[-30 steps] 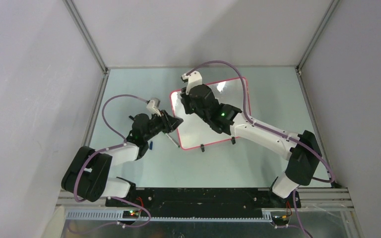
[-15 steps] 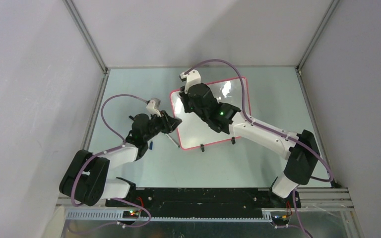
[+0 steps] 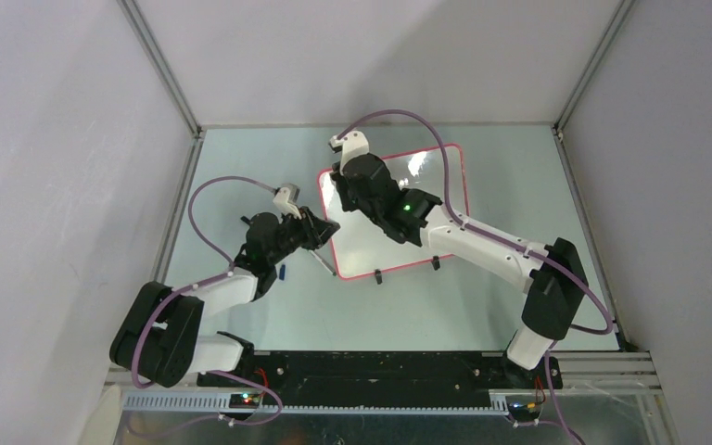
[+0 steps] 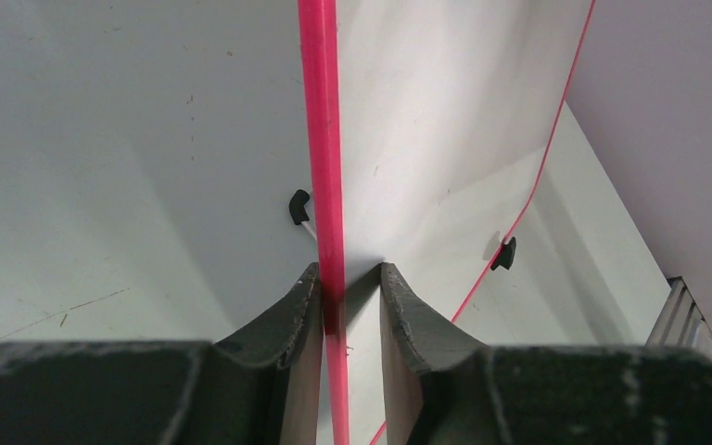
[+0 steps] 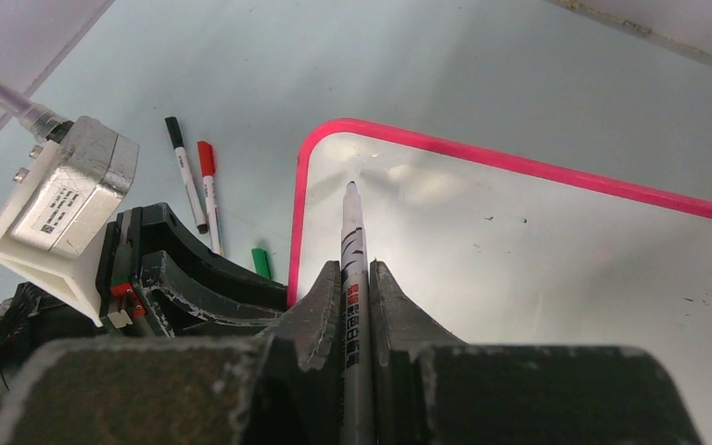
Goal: Write a sentence on the whiteboard
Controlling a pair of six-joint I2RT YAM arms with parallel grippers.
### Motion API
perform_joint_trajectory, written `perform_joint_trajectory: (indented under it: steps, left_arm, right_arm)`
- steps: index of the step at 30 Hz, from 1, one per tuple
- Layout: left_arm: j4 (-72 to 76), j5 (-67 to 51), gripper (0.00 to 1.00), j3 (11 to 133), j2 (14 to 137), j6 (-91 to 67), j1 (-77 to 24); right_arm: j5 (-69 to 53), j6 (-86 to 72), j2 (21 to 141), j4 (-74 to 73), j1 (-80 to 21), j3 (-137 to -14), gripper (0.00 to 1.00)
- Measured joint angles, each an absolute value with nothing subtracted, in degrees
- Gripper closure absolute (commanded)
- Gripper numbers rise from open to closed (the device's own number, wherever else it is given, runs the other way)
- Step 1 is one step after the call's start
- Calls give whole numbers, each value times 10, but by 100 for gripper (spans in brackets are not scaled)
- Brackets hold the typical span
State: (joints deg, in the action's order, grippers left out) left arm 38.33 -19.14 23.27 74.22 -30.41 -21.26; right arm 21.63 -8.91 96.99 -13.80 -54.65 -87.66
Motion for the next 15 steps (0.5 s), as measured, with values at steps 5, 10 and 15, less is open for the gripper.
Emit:
perform_joint_trajectory:
  steps: [5,10,15]
  left_arm:
    - [383,-191,75,233,742,-304,-213]
    - [383,-191,75,233,742,-305,-213]
    - [383,-191,75,233,742,-305,-213]
  right_arm:
    - [217,-89,970,-145,-547,-878,100]
    - [221,-89,976,-152,-547,-888,100]
    - [222,-89,980,-154,-547,-888,100]
